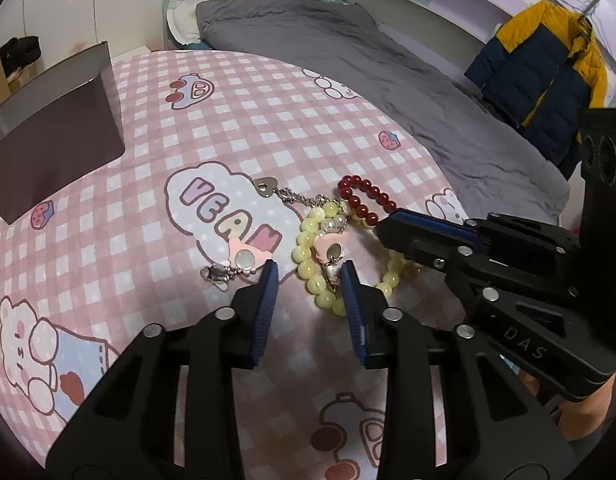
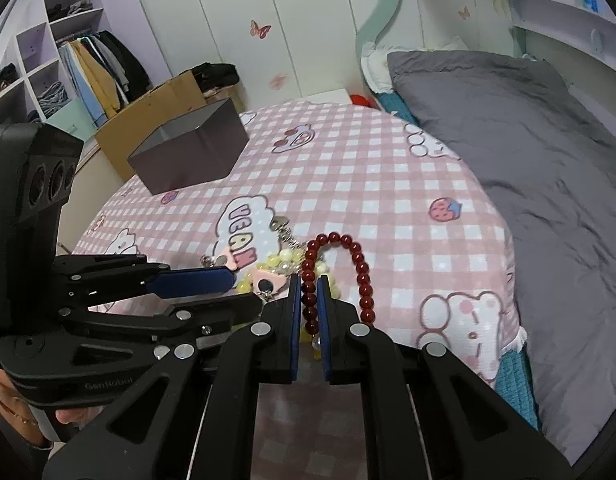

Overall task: Organize jewelry
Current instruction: 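Lift the red bead bracelet with the right gripper, pulling it from the yellow beads, then close the left gripper on the pale yellow bead bracelet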

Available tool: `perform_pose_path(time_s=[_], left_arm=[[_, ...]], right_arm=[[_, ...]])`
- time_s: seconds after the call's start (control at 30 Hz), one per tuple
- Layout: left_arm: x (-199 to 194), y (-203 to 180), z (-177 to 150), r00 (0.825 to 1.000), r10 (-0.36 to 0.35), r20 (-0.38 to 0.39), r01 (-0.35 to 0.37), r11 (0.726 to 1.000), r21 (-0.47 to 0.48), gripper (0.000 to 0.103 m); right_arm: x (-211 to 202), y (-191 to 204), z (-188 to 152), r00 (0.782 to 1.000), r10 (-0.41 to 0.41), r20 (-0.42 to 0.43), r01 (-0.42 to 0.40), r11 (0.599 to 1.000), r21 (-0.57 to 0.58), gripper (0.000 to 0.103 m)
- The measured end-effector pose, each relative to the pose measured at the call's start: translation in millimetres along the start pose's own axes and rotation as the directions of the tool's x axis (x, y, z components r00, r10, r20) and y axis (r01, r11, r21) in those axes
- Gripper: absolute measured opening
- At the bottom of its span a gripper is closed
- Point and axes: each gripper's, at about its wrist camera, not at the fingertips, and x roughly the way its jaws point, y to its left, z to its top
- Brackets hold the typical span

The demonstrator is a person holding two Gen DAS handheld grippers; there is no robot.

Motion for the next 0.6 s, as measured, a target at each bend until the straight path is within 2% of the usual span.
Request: perform_pose_path(time_s=[0.07, 0.2, 0.3, 0.47, 0.6], left_arm=[[1, 3, 3, 1.000, -0.014, -0.002, 0.014, 1.000, -0.018, 0.023], [-2, 5, 3, 1.000, -0.013, -0.014, 0.013, 1.000, -0.004, 0.020], [-1, 12, 5, 0.999, 0.044, -0.032, -0.044, 0.999, -0.004, 0.016], [5, -2, 8, 0.991, 0.131, -0.026, -0.129, 0.989, 0.070, 0.016], [0, 6, 3, 0.995, 0.103, 0.000, -0.103, 0.993, 0.049, 0.009]], right_arm=[[-2, -1, 2, 1.000, -0.006, 0.010, 0.006, 1.000, 0.002, 0.006], [-7, -2, 9, 1.000, -0.009, 0.021, 0.009, 1.000, -0.004, 0.006], [-8, -1, 12, 1.000, -0.008, 0.024, 0.008, 1.000, -0.010, 0.007], [-1, 1, 12, 1.000, 0.004, 0.016, -0.004, 1.000, -0.003, 0.006], [-2, 7, 14, 1.000, 0.008, 0.022, -0.008, 1.000, -0.011, 0.006]])
